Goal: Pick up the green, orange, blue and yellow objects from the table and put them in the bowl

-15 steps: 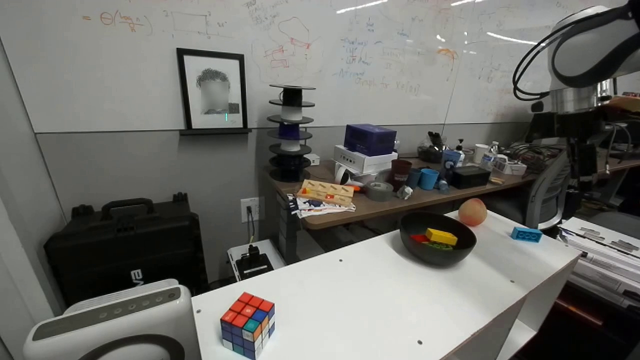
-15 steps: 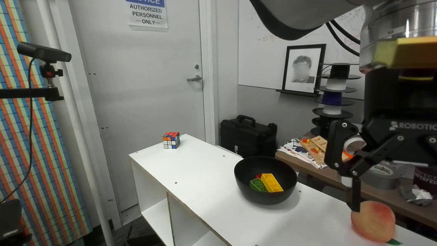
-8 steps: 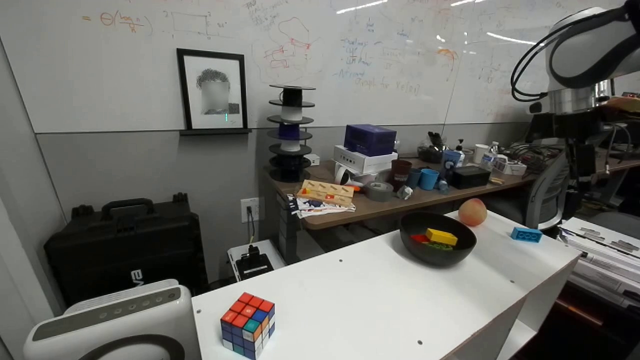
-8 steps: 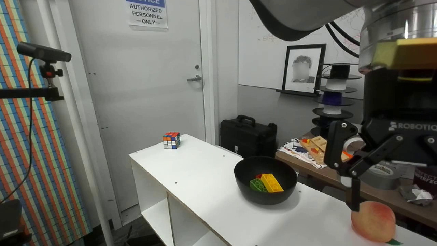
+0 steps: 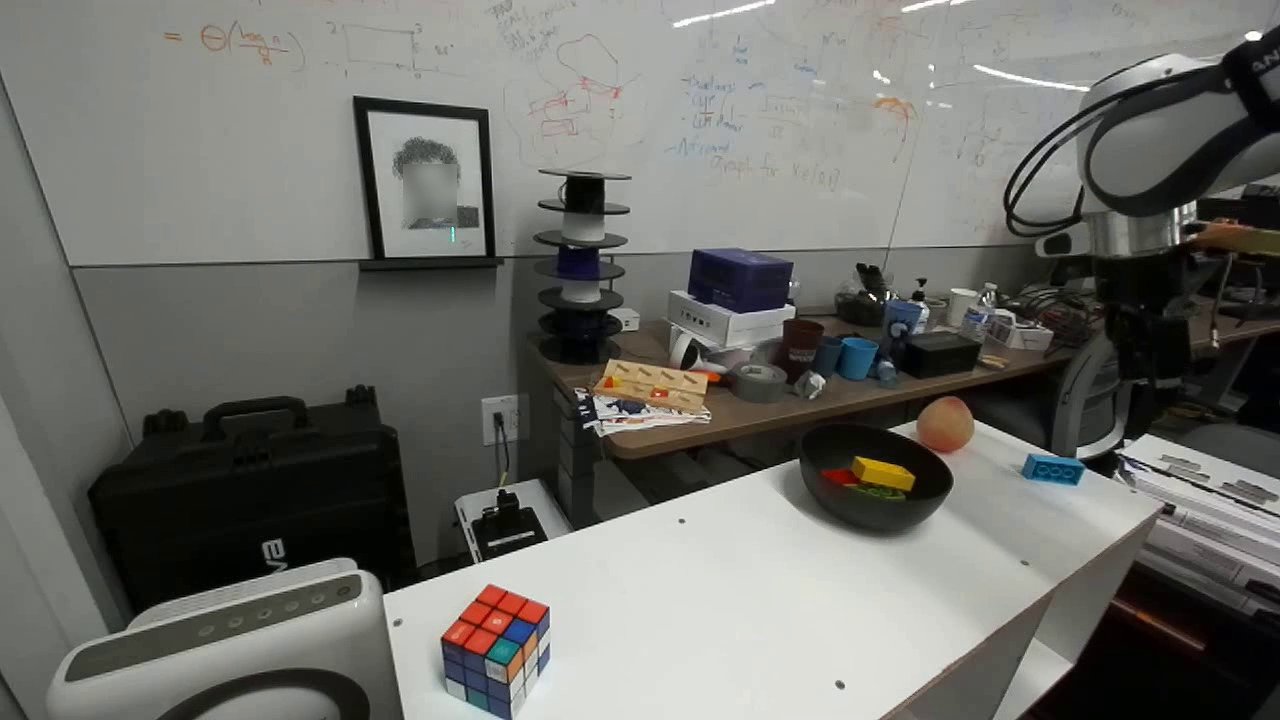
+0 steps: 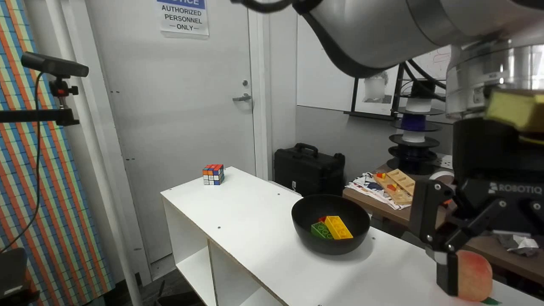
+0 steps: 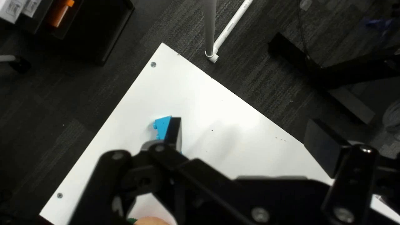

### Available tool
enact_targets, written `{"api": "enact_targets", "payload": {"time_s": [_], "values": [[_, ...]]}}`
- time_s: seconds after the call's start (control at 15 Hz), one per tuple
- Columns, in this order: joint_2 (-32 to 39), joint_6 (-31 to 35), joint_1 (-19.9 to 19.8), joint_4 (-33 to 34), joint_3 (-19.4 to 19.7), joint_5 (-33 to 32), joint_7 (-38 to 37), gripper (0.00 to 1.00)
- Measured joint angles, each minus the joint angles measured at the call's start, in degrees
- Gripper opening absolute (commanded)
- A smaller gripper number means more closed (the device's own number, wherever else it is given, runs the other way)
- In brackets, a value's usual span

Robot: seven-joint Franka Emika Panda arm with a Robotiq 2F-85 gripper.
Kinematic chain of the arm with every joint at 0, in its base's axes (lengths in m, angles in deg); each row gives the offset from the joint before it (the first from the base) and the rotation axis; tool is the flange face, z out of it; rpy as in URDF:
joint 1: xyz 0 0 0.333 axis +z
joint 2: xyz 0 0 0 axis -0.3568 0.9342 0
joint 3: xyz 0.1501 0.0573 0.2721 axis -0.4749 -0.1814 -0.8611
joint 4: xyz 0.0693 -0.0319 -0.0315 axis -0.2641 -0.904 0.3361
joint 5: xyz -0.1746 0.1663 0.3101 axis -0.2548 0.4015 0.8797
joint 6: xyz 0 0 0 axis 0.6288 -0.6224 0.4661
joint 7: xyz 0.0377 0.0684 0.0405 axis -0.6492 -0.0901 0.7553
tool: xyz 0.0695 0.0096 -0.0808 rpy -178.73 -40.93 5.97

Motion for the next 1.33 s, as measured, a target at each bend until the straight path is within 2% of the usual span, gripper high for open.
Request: {"api": "enact_targets", "payload": {"time_s": [0.27, 0.6, 0.8, 1.33], "values": [[5.3, 4.4, -1.0, 1.9, 0.2, -2.0, 8.8, 1.00], [11.1, 14.6, -2.2, 3.5, 0.8, -2.9, 10.7, 1.00], [13.2, 18.5, -2.8, 4.6, 0.8, -2.8, 11.8, 1.00], [17.6, 19.8, -3.0, 8.9, 0.7, -1.9, 12.7, 1.00]]}}
